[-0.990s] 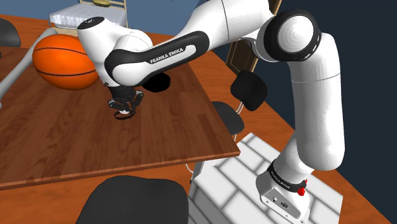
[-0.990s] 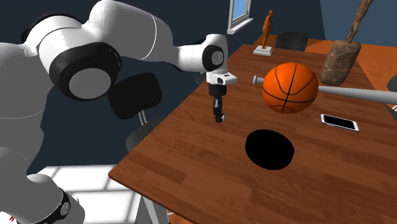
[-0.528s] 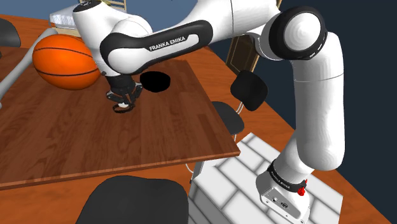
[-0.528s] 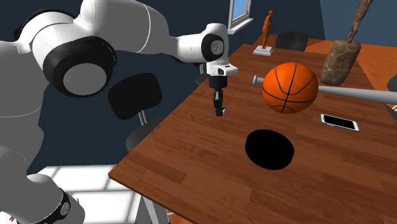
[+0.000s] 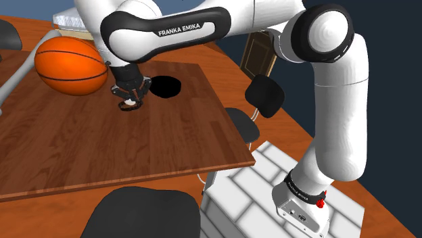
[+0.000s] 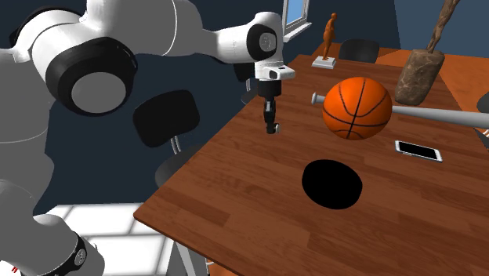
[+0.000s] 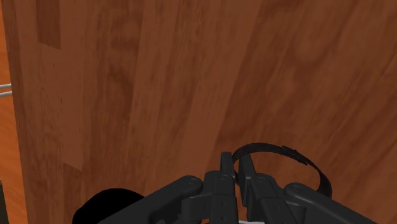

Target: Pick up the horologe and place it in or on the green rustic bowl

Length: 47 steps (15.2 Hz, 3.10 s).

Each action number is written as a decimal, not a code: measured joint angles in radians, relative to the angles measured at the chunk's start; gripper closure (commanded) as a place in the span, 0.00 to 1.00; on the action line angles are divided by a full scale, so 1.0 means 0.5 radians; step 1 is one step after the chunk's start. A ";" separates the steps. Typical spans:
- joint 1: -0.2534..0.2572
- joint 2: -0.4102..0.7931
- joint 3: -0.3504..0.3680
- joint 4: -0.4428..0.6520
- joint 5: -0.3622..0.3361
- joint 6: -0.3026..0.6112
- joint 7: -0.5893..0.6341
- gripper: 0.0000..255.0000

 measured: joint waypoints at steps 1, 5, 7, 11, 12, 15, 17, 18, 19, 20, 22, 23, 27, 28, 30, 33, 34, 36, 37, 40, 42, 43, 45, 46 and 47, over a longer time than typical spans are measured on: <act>0.004 -0.005 0.002 0.024 0.004 -0.026 -0.009 1.00; 0.024 -0.012 0.008 0.123 0.015 -0.125 -0.035 1.00; 0.032 -0.015 0.010 0.175 0.019 -0.176 -0.052 1.00; 0.046 -0.025 0.013 0.269 0.027 -0.271 -0.083 1.00; 0.055 -0.018 0.012 0.306 0.024 -0.299 -0.092 1.00; -0.010 -0.039 -0.003 0.313 0.031 -0.301 -0.175 1.00; -0.082 -0.061 -0.020 0.294 0.038 -0.278 -0.254 1.00; -0.115 -0.068 -0.028 0.275 0.039 -0.255 -0.286 1.00; -0.149 -0.078 -0.037 0.270 0.042 -0.248 -0.326 1.00; -0.190 -0.095 -0.045 0.251 0.048 -0.230 -0.369 1.00; -0.240 -0.070 -0.070 0.292 0.038 -0.223 -0.451 1.00; -0.270 -0.057 -0.085 0.319 0.033 -0.222 -0.499 1.00; -0.368 -0.030 -0.125 0.386 0.027 -0.214 -0.653 1.00; -0.387 0.000 -0.140 0.436 0.018 -0.221 -0.698 1.00; -0.433 0.031 -0.162 0.474 0.010 -0.206 -0.770 1.00; -0.486 0.104 -0.198 0.602 -0.008 -0.224 -0.893 1.00; -0.488 0.117 -0.202 0.619 -0.011 -0.225 -0.903 1.00; -0.497 0.126 -0.205 0.594 -0.014 -0.191 -0.901 1.00; -0.506 0.124 -0.206 0.568 -0.014 -0.168 -0.898 1.00; -0.524 0.117 -0.205 0.470 -0.015 -0.086 -0.868 1.00; -0.534 0.121 -0.207 0.421 -0.020 -0.036 -0.853 1.00; -0.539 0.118 -0.207 0.391 -0.021 -0.011 -0.843 1.00; -0.551 0.117 -0.209 0.336 -0.024 0.040 -0.829 1.00; -0.555 0.121 -0.210 0.312 -0.028 0.066 -0.820 1.00; -0.557 0.125 -0.211 0.288 -0.031 0.090 -0.810 1.00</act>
